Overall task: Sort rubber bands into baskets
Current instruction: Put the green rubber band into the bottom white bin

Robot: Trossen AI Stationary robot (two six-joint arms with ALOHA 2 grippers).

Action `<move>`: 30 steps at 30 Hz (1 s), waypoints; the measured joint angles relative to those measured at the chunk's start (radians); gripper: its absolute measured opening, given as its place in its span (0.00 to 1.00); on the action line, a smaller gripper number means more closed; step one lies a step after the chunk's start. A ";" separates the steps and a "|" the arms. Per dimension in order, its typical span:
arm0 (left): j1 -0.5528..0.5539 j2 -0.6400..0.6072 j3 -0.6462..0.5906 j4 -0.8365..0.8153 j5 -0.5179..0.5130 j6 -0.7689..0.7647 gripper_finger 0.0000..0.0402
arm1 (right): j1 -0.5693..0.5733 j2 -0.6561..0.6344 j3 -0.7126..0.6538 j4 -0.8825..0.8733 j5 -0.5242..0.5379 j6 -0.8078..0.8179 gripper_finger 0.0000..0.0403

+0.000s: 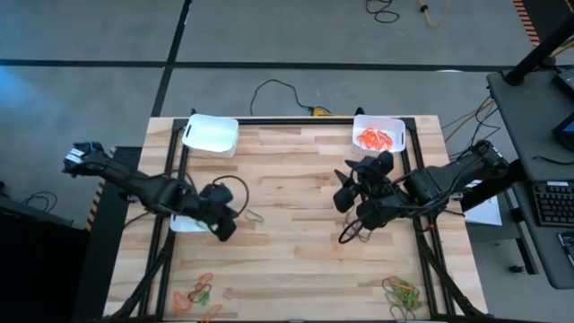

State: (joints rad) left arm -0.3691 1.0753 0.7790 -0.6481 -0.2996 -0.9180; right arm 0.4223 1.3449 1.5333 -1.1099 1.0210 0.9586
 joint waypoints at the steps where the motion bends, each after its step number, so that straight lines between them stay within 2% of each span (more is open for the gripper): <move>1: 0.016 0.014 0.007 0.026 0.000 0.033 0.05 | 0.000 0.000 0.000 0.000 -0.006 0.000 0.44; 4: 0.071 0.069 0.013 0.096 0.005 0.129 0.13 | 0.001 0.000 0.000 0.002 -0.009 0.000 0.44; 8: 0.132 0.174 0.011 0.186 0.075 0.250 0.27 | 0.001 0.000 0.000 0.023 -0.036 0.000 0.44; 15: 0.143 0.381 0.026 0.207 0.082 0.481 0.45 | 0.004 0.000 0.000 0.025 -0.163 0.000 0.44; 19: 0.149 0.469 0.039 0.211 0.091 0.576 0.50 | 0.021 0.000 0.000 0.029 -0.186 0.012 0.44; 25: 0.171 0.565 0.055 0.238 0.177 0.648 0.51 | 0.047 0.000 0.000 0.047 -0.188 0.012 0.44; 30: 0.185 0.630 0.065 0.246 0.158 0.648 0.51 | 0.058 0.000 0.000 0.048 -0.188 0.033 0.44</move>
State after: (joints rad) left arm -0.1843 1.7054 0.8436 -0.4019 -0.1417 -0.2702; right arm 0.4801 1.3449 1.5333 -1.0615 0.8333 0.9914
